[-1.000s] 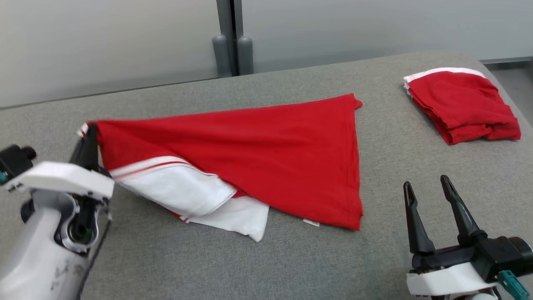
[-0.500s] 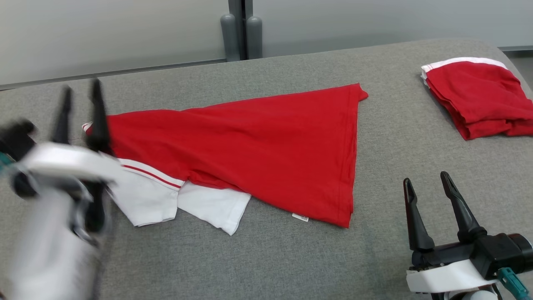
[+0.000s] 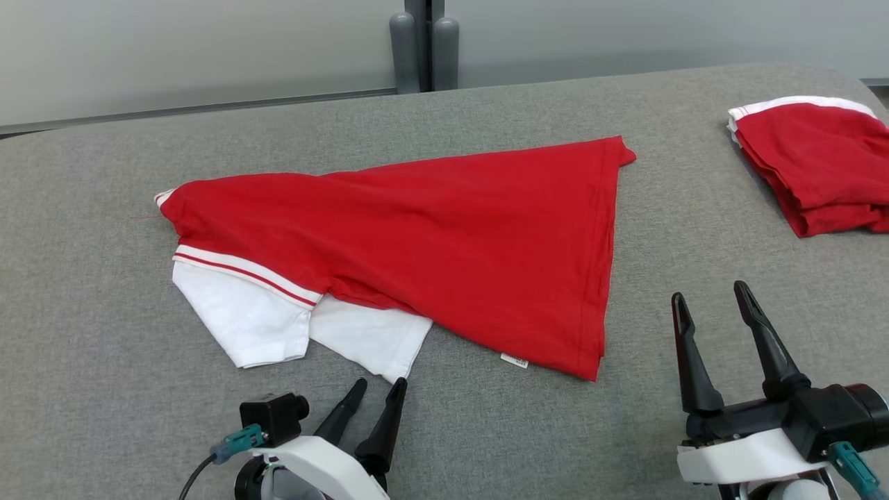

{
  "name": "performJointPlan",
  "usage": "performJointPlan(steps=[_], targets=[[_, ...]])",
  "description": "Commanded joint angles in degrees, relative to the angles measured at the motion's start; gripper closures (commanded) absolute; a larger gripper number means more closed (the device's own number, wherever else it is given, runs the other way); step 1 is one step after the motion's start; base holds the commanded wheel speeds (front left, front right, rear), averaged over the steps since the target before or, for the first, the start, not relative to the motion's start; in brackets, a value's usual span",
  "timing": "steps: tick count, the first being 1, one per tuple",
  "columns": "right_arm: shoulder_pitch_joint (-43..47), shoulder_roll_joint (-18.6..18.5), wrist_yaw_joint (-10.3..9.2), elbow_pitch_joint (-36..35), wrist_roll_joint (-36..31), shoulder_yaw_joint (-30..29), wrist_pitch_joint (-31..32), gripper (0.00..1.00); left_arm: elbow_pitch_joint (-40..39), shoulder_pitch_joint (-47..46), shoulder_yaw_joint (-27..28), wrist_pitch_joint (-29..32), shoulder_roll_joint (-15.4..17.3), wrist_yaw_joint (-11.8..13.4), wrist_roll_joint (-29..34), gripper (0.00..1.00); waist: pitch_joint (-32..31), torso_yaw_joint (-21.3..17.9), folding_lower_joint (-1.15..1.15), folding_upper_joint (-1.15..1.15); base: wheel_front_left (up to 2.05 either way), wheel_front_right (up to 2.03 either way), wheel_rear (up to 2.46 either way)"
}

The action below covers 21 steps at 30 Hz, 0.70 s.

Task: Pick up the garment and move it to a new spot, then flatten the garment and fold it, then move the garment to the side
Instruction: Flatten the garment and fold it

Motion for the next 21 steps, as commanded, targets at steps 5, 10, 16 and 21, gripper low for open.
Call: performJointPlan(steps=[5,10,16,21], targets=[[0.54,-0.15,-0.06,0.12,-0.22,-0.58,-0.02,0.0,1.12,1.57,-0.74,3.08,-0.31,2.05,-0.92,0.0,-0.89,-1.01,0.0,0.0,0.0,0.0,0.0],[0.78,-0.14,-0.07,0.37,0.2,-0.42,-0.03,0.0,0.77,0.7,-1.11,4.82,-0.11,2.33,-1.43,0.52,-1.23,-1.96,0.0,0.0,0.0,0.0,0.0],[0.74,-0.14,-0.07,0.54,0.3,-0.05,-0.03,0.0,1.14,-1.05,-0.83,5.15,0.87,2.73,-0.9,0.81,-1.36,-2.3,0.0,0.0,0.0,0.0,0.0],[1.09,-0.14,-0.07,0.77,-0.03,0.14,-0.03,0.0,1.67,-2.08,-0.67,4.95,1.1,3.17,-0.66,0.96,-1.76,-2.42,0.0,0.0,0.0,0.0,0.0]])
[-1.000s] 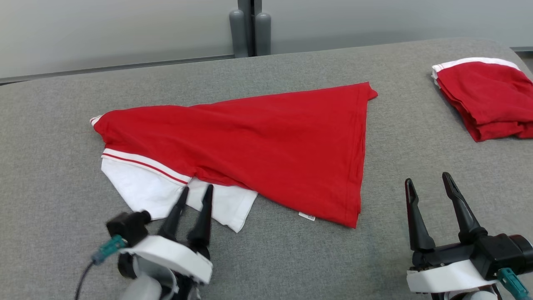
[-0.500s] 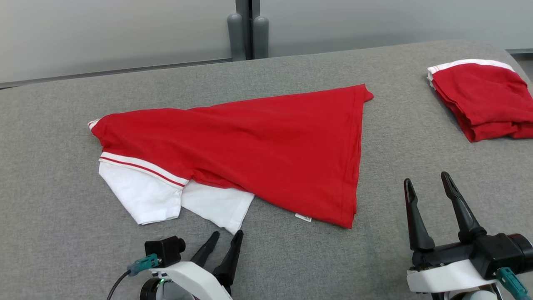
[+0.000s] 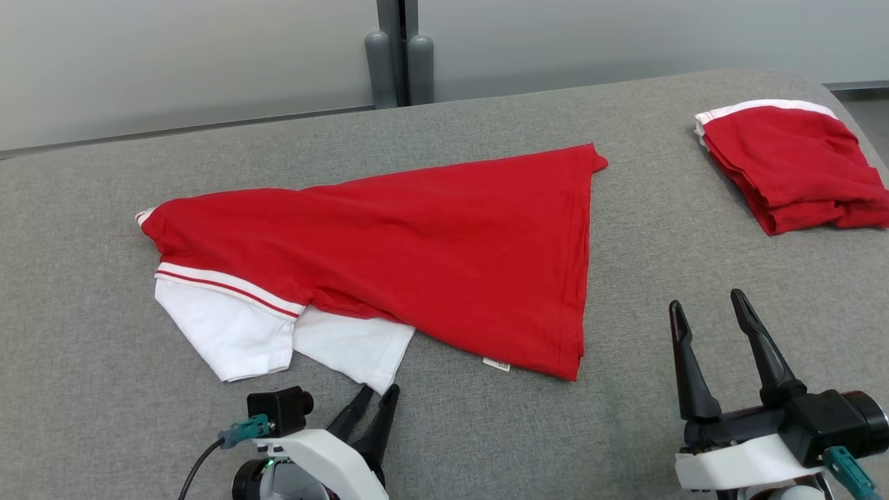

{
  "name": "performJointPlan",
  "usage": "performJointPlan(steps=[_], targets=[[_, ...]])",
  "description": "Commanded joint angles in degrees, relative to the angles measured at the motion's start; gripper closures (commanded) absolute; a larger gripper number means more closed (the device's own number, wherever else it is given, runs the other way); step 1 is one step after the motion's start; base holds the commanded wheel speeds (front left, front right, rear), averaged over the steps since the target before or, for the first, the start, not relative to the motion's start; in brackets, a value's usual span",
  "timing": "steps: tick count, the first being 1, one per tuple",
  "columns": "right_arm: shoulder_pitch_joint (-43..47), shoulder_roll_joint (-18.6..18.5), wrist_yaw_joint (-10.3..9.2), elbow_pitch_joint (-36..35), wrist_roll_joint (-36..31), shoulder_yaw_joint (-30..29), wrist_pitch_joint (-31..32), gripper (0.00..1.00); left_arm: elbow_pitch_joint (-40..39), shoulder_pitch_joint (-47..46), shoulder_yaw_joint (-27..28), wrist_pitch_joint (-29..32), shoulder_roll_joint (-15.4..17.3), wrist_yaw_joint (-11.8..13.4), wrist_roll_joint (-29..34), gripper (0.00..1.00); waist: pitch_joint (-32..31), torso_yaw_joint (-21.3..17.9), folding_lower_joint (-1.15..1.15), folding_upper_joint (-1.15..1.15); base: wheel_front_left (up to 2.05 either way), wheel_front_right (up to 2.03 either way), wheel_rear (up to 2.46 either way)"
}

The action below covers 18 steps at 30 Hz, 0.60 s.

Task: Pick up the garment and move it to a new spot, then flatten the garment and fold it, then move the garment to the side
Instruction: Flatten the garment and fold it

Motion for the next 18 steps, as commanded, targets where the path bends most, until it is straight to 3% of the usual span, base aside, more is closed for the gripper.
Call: performJointPlan(steps=[1,10,18], targets=[[0.56,-0.12,-0.07,0.25,-0.22,0.08,-0.02,0.0,0.73,-0.91,-0.18,0.27,0.44,0.05,0.32,1.0,-0.14,-0.01,0.0,0.0,0.0,0.0,0.0],[1.5,-0.11,-0.07,0.22,-0.92,0.08,-0.02,0.0,0.85,-2.48,-0.56,-4.11,1.31,0.84,3.39,1.0,-0.91,1.22,0.0,0.0,0.0,0.0,0.0],[3.92,-2.41,-0.07,6.49,-1.62,4.22,-0.03,0.0,-7.91,1.23,2.1,-10.45,6.38,5.44,7.86,1.0,-1.79,5.19,0.0,0.0,0.0,0.0,0.0]])
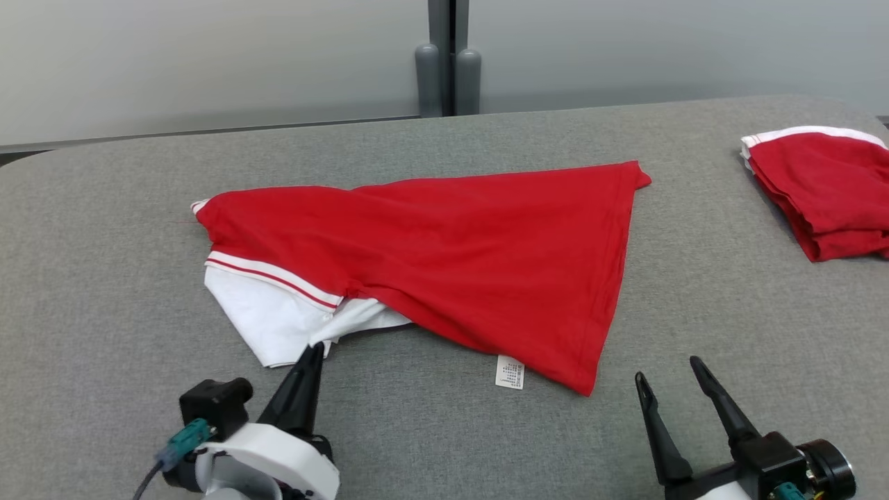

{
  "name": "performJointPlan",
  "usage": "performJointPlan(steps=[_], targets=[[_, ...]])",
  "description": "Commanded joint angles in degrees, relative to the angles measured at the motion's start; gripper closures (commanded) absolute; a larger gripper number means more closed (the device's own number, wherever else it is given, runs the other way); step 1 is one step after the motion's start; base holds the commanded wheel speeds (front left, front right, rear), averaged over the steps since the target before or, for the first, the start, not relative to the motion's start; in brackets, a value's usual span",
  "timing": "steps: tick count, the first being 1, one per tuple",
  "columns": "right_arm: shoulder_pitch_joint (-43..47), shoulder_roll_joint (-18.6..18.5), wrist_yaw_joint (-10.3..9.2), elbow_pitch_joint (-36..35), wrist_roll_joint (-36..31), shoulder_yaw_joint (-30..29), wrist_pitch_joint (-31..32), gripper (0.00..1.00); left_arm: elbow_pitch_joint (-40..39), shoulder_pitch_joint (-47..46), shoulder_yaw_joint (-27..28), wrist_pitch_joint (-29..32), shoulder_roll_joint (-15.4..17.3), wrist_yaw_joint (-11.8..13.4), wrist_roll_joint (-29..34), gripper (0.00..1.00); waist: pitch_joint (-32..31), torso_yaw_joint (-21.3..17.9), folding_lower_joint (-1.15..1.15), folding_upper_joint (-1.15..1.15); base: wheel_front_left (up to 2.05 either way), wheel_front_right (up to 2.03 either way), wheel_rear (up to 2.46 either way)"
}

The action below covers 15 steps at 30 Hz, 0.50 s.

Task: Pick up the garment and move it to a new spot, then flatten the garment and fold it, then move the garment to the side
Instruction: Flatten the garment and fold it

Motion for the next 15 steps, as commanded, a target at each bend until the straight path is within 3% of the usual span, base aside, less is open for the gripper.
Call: performJointPlan(steps=[1,9,15], targets=[[0.2,-0.92,-0.07,1.18,-0.35,0.72,-0.03,0.0,-1.36,0.67,0.95,-0.56,0.94,0.61,0.17,1.0,-0.19,1.04,0.0,0.0,0.0,0.0,0.0],[-3.48,-3.89,-0.07,10.39,1.29,9.22,-0.03,0.0,-9.17,2.86,4.98,-0.55,5.12,3.03,-0.88,1.0,0.74,3.34,0.0,0.0,0.0,0.0,0.0],[-6.64,-4.53,-0.07,14.42,4.18,15.39,-0.03,0.02,-12.51,2.18,5.62,0.44,6.06,4.3,-0.68,1.0,1.77,4.62,0.0,0.0,0.0,0.0,0.0]])
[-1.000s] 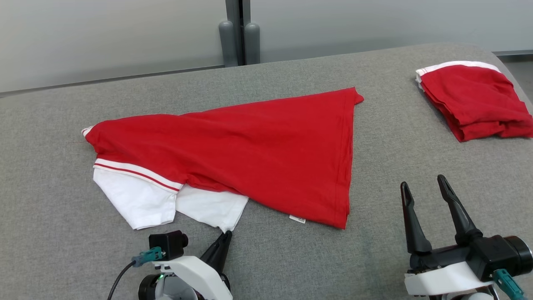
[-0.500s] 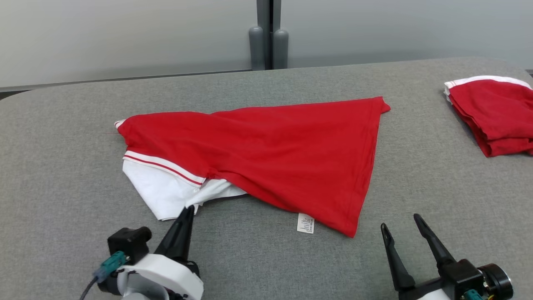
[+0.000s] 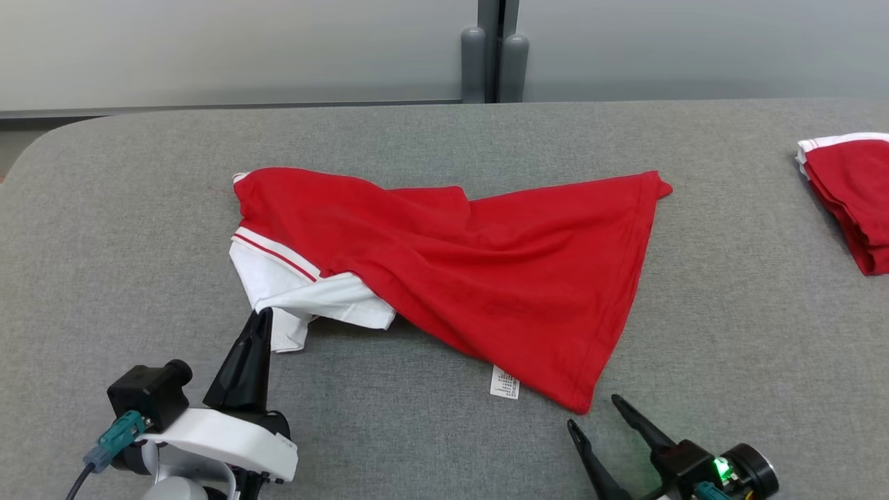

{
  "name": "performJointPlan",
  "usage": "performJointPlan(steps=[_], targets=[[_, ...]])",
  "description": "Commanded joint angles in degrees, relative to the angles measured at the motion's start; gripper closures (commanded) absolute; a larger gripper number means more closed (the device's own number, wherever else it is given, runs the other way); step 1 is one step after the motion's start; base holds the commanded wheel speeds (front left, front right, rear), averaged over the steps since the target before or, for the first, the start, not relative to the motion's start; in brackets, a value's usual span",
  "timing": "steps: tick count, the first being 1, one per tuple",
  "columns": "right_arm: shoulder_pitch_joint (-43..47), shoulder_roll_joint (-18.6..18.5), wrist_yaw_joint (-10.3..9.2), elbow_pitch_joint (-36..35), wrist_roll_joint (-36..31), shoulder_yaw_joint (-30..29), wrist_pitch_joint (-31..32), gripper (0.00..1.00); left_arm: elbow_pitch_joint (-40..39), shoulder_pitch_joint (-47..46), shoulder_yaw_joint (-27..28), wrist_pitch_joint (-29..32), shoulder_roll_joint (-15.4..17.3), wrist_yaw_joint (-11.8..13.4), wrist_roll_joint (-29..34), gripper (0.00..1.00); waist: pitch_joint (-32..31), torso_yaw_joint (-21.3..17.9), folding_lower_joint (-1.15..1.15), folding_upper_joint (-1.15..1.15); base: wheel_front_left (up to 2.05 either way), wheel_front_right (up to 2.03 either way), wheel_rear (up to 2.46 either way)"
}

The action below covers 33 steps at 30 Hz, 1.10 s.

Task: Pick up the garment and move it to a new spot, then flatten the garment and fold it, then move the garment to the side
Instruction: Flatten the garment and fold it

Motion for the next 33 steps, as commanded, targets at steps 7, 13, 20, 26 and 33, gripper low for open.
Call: performJointPlan(steps=[7,13,20,26,33], targets=[[-4.66,0.51,-0.09,4.78,3.83,4.87,-0.03,0.53,-0.49,-1.56,0.34,0.13,0.95,-0.41,-0.24,1.0,1.64,1.19,0.0,0.0,0.0,0.0,0.0],[-6.81,0.28,-0.09,3.93,5.65,5.42,-0.03,1.0,-0.86,-1.9,-0.08,0.27,1.43,-0.01,0.67,1.0,2.07,2.04,0.0,0.0,0.0,0.0,0.0],[-2.93,-0.19,-0.06,-10.53,14.17,-4.91,-0.03,1.0,-2.24,-1.45,0.06,0.05,4.49,0.83,3.36,1.0,0.97,2.79,0.0,0.0,0.0,0.0,0.0],[-2.63,-3.63,-0.05,-13.33,25.5,-8.47,0.14,1.0,-6.69,0.02,-0.48,2.72,8.19,0.51,4.3,1.0,-0.18,4.6,0.0,0.0,0.0,0.0,0.0],[-9.21,-5.66,-0.05,-2.83,34.63,-6.44,3.89,1.0,-11.85,-0.79,-1.52,7.37,11.5,-0.17,4.67,1.0,1.17,6.1,0.0,0.0,0.0,0.0,0.0]])
